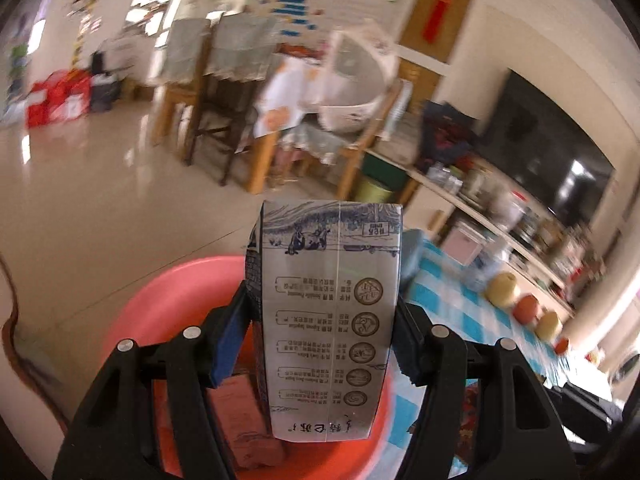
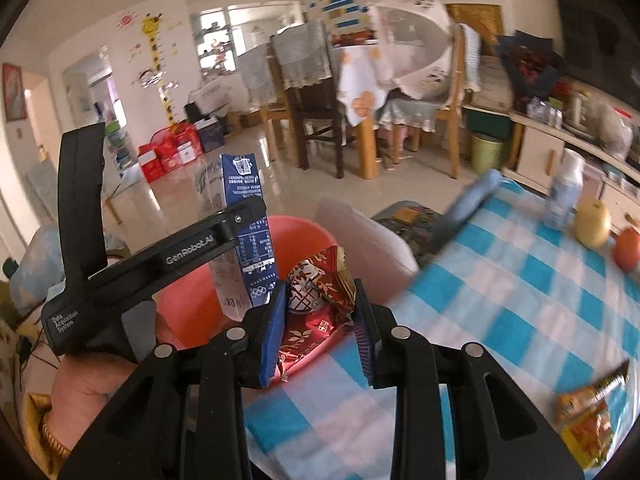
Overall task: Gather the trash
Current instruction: 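Carry both items to the pink bucket and open both tools to drop them, then move both tools back over the table toward the coffee stick and chip bag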
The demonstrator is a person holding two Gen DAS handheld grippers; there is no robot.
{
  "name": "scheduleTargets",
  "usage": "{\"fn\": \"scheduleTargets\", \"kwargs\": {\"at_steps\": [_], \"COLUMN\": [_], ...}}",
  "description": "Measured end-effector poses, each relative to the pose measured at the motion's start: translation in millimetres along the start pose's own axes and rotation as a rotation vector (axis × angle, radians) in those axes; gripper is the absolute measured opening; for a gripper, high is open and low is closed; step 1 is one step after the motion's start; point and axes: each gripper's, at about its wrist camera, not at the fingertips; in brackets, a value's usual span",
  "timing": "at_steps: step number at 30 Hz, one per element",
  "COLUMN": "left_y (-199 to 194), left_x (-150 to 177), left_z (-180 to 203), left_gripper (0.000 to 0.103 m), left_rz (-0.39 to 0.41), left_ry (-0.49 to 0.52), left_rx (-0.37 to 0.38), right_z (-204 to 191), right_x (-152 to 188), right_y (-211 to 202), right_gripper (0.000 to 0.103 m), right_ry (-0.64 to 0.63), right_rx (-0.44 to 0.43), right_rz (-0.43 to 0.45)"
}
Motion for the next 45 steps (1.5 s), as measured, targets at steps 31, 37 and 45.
{"fn": "scheduleTargets", "kwargs": {"at_steps": [31,37,45], "left_y": [29,38,47], "left_x": [4,11,23], "left_z": [22,36,62], "left_gripper": [0.088,0.088,0.088], "left_rz": [-0.103,-0.129,-0.15], "left_ry": [0.138,0.163,0.217], "left_rx": [-0.163,-0.144,-0.133], "right_z": [34,43,58], "right_x": [53,64,74], "right_y": [-12,-25,-39], "right_gripper": [0.09,0.092,0.093], "right_ry": [0.107,0.11,0.125], "right_rx": [0.136,0.153,0.166], "right_rz": [-0.072,-0.08,-0.082]}}
Point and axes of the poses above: each gripper's, at about its wrist camera, not at the fingertips, and y roughly the way its jaws point, z to its right, x to its underside, and after that the axes turned 11 degrees about x, right-handed
